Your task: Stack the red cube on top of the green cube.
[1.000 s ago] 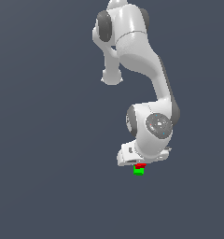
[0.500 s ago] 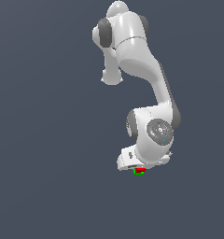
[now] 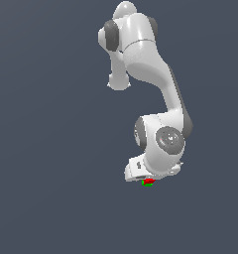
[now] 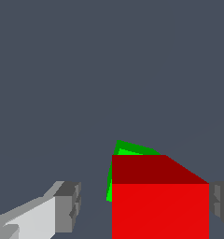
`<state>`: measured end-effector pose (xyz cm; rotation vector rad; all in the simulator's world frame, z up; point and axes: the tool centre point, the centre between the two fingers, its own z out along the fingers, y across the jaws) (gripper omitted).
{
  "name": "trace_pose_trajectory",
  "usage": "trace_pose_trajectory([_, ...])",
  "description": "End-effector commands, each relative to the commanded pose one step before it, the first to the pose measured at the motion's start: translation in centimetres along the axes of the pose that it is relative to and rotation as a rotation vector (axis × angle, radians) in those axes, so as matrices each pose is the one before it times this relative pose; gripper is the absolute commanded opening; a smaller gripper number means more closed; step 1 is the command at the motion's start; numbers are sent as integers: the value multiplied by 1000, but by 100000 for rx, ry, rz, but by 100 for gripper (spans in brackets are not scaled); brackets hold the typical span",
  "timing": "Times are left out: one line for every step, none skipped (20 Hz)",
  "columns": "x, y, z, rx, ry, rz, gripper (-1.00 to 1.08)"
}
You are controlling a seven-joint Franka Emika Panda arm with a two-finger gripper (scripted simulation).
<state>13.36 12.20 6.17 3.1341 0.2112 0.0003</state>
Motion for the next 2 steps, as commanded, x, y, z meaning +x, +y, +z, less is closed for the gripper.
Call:
trace_pose_trajectory([8, -1, -4, -1, 7, -3, 100])
trace_pose_trajectory([0, 0, 0, 0, 0, 0, 100])
